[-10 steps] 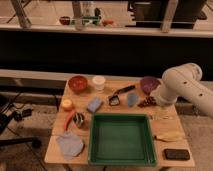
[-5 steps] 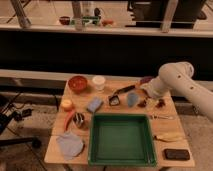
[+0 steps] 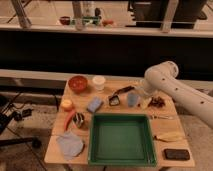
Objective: Place brush in table surface
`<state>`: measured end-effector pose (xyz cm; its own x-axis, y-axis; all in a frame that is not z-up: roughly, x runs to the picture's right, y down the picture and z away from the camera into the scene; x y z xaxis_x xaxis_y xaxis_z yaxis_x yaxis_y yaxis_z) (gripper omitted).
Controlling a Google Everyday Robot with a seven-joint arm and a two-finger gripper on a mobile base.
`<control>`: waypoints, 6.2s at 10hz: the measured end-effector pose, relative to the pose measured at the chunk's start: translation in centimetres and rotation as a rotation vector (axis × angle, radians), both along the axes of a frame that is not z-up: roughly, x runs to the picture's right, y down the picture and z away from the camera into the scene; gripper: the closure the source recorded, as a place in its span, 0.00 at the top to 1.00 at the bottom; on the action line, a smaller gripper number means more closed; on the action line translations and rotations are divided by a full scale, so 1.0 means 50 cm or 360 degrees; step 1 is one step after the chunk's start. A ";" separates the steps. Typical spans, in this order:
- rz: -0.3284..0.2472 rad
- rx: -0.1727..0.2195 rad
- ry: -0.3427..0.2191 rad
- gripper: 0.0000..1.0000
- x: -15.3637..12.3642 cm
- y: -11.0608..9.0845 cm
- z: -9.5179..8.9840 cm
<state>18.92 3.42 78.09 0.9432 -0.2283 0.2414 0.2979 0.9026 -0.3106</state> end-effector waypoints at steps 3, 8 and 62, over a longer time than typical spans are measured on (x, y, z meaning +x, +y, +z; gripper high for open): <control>-0.0001 0.0006 -0.0017 0.80 -0.006 -0.002 0.001; -0.0051 0.0114 -0.0169 0.80 -0.114 -0.051 0.047; -0.0300 0.0086 -0.0216 0.80 -0.174 -0.098 0.428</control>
<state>10.19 -1.49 99.47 0.8424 -0.4133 0.3456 0.4985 0.8413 -0.2089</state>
